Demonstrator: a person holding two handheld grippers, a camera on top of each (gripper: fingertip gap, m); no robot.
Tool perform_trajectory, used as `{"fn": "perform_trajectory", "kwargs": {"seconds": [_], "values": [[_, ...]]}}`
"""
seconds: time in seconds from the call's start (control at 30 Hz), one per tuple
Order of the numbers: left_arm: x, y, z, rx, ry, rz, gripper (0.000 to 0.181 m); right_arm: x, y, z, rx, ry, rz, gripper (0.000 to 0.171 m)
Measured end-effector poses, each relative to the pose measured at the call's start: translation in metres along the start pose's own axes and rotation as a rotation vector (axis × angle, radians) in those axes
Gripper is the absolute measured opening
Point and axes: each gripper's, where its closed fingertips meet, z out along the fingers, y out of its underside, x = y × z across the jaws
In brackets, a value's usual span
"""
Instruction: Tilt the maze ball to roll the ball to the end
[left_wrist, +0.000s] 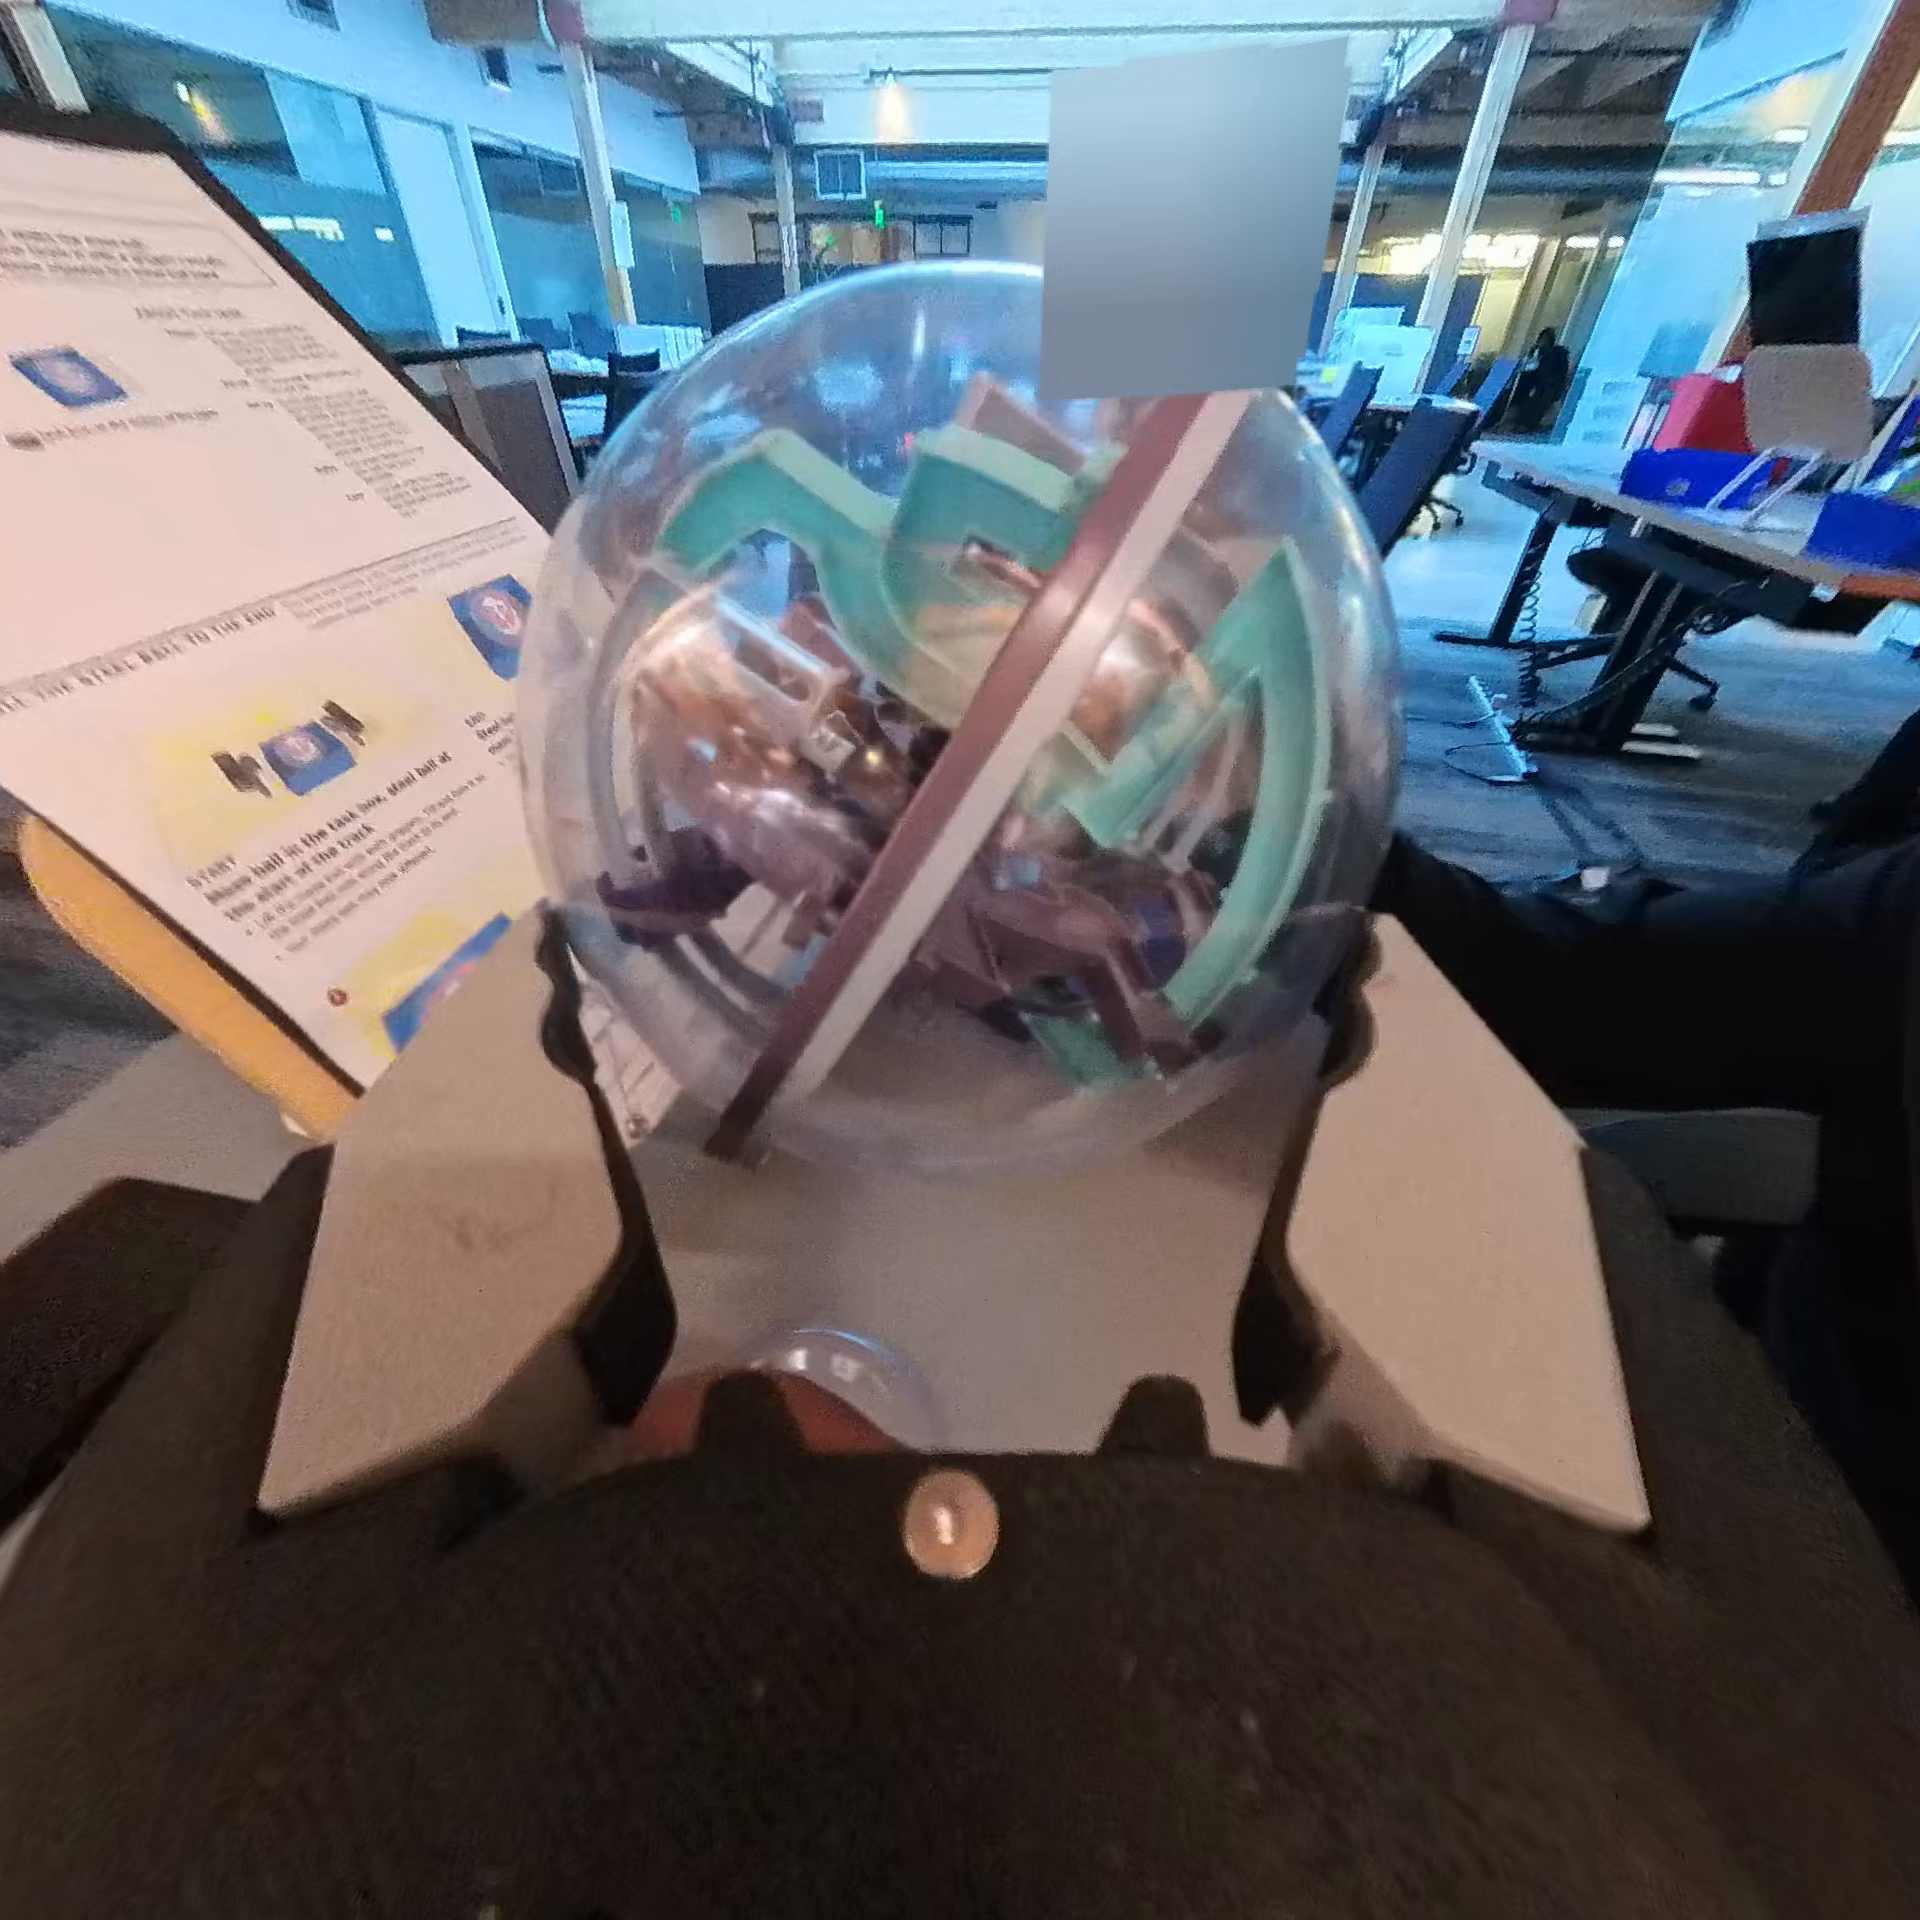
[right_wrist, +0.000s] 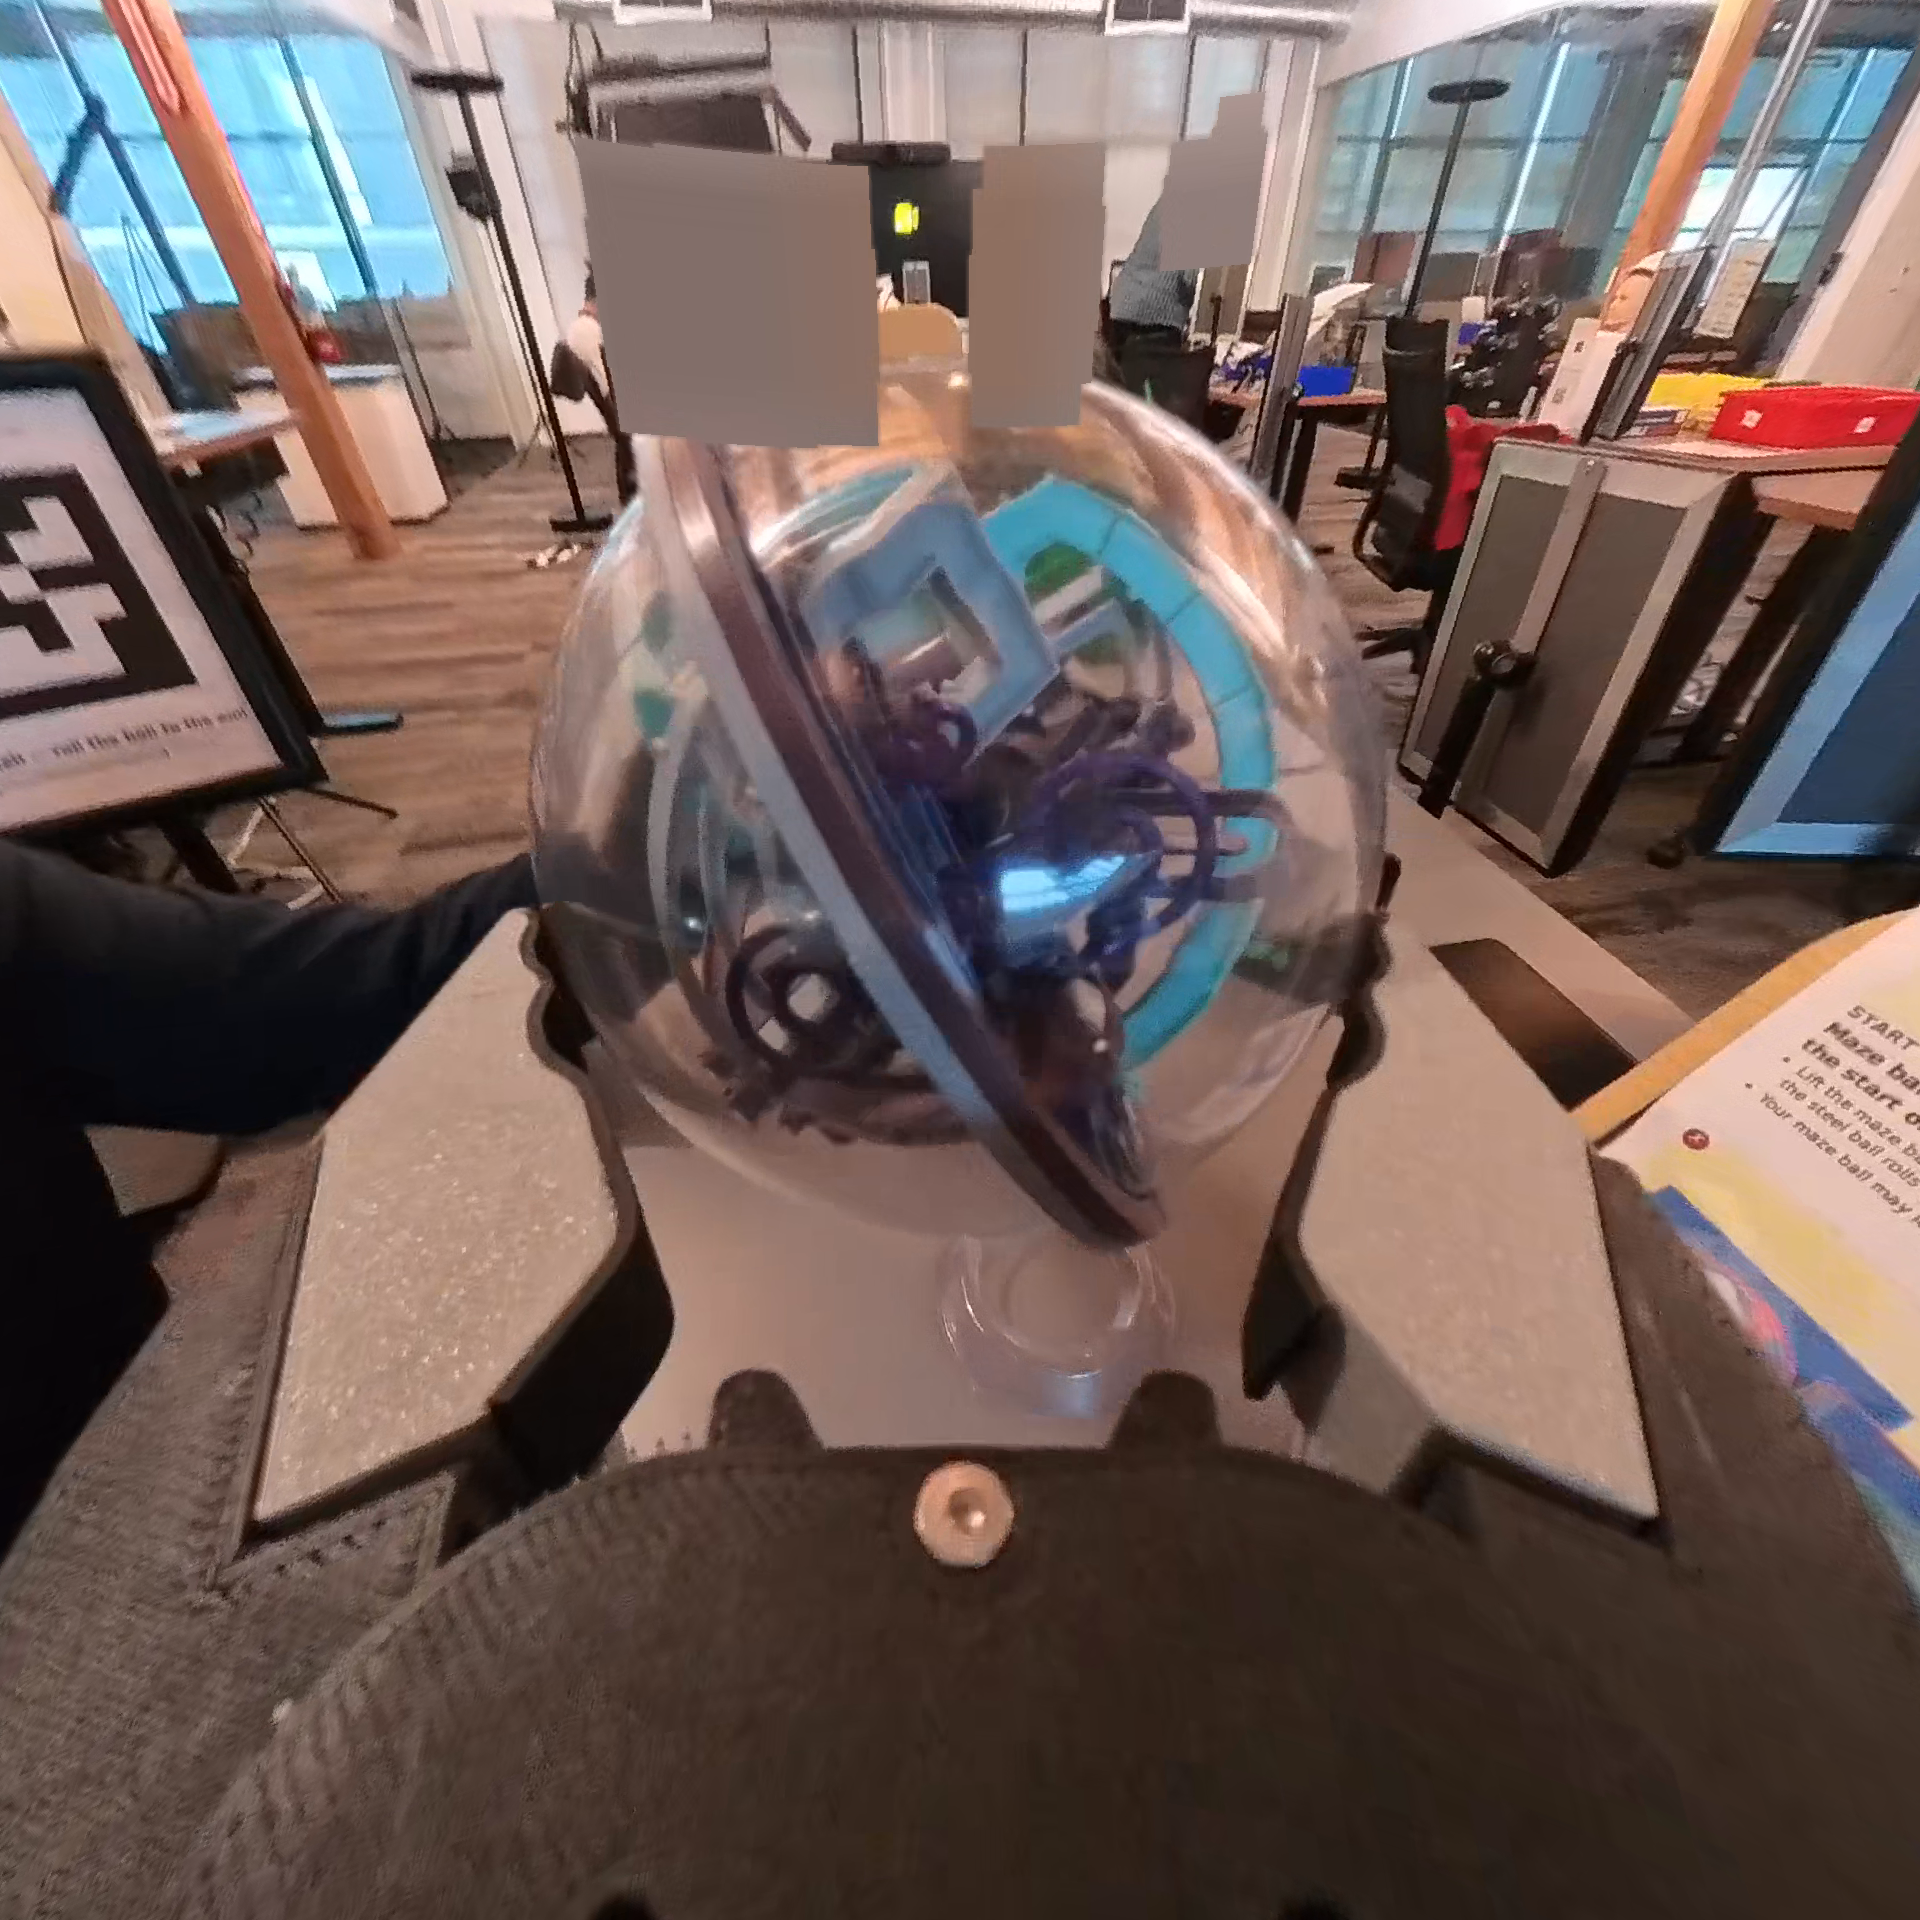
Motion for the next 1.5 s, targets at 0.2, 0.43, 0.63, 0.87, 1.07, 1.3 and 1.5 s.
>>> {"fn": "perform_trajectory", "kwargs": {"seconds": [0.2, 0.43, 0.63, 0.87, 1.07, 1.3, 1.5], "values": [[0.007, 0.006, 0.013, -0.028, 0.026, -0.140, 0.139, 0.002, -0.017, -0.012, 0.078, 0.027, 0.080, 0.143], [0.011, 0.015, 0.020, -0.077, 0.042, -0.181, 0.139, 0.003, -0.014, -0.017, 0.052, 0.041, 0.111, 0.143], [0.013, 0.031, 0.031, -0.137, 0.070, -0.213, 0.139, 0.009, -0.019, -0.019, 0.085, 0.077, 0.131, 0.143], [0.010, 0.038, 0.038, -0.158, 0.031, -0.166, 0.139, 0.015, -0.015, -0.022, 0.072, 0.095, 0.174, 0.142], [0.006, 0.043, 0.032, -0.191, 0.001, -0.135, 0.138, 0.016, -0.008, -0.017, 0.048, 0.075, 0.203, 0.141], [0.030, 0.111, 0.027, -0.299, 0.079, -0.315, 0.136, 0.001, 0.031, 0.009, -0.075, 0.008, 0.186, 0.139], [0.044, 0.158, -0.004, -0.287, 0.032, -0.369, 0.136, -0.022, 0.088, 0.032, -0.084, -0.042, 0.265, 0.139]]}}
